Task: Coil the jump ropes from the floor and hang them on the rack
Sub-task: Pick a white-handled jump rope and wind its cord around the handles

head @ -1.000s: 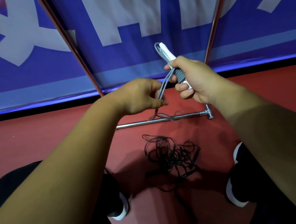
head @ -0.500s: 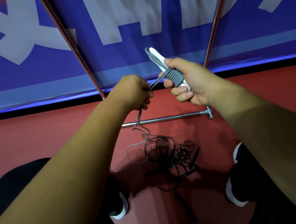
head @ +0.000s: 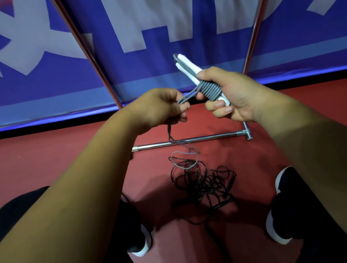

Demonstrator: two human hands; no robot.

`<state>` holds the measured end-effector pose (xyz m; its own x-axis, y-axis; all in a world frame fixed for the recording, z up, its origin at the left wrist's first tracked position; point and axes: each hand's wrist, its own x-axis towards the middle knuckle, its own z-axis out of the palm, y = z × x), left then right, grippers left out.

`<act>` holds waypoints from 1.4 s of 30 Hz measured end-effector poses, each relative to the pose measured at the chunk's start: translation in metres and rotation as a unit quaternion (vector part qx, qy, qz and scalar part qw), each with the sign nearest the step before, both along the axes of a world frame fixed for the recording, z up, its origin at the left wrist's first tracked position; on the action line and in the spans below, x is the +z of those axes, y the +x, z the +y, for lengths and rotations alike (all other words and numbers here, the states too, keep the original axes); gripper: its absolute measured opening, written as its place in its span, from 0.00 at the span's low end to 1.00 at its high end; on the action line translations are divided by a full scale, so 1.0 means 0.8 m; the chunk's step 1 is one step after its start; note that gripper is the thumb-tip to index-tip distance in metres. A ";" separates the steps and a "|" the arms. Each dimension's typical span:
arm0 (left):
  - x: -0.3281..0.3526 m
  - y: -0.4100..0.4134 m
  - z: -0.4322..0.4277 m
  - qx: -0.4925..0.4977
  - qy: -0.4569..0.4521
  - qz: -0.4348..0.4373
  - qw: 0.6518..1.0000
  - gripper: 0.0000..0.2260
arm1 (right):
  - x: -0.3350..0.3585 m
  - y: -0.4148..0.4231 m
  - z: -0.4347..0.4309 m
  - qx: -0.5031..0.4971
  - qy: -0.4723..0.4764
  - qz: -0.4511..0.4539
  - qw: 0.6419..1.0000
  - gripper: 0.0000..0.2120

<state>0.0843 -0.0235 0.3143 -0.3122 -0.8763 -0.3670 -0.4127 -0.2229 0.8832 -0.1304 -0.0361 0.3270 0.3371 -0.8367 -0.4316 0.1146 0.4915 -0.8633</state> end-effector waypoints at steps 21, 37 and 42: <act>0.000 -0.018 0.006 -0.027 0.062 -0.100 0.993 0.11 | 0.001 0.008 0.012 0.076 -0.034 0.056 0.995 0.12; 0.014 0.002 -0.003 -0.033 -0.052 0.057 0.996 0.11 | 0.012 -0.011 0.025 0.348 0.093 0.102 0.927 0.24; 0.027 -0.003 -0.002 -0.067 -0.108 0.001 0.992 0.14 | 0.002 -0.008 0.022 0.359 0.084 0.202 0.907 0.17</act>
<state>0.0818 -0.0250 0.3359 -0.4325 -0.8845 -0.1748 -0.4241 0.0285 0.9052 -0.1366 -0.0187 0.3285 0.5551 -0.3753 -0.7423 -0.5962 0.4427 -0.6697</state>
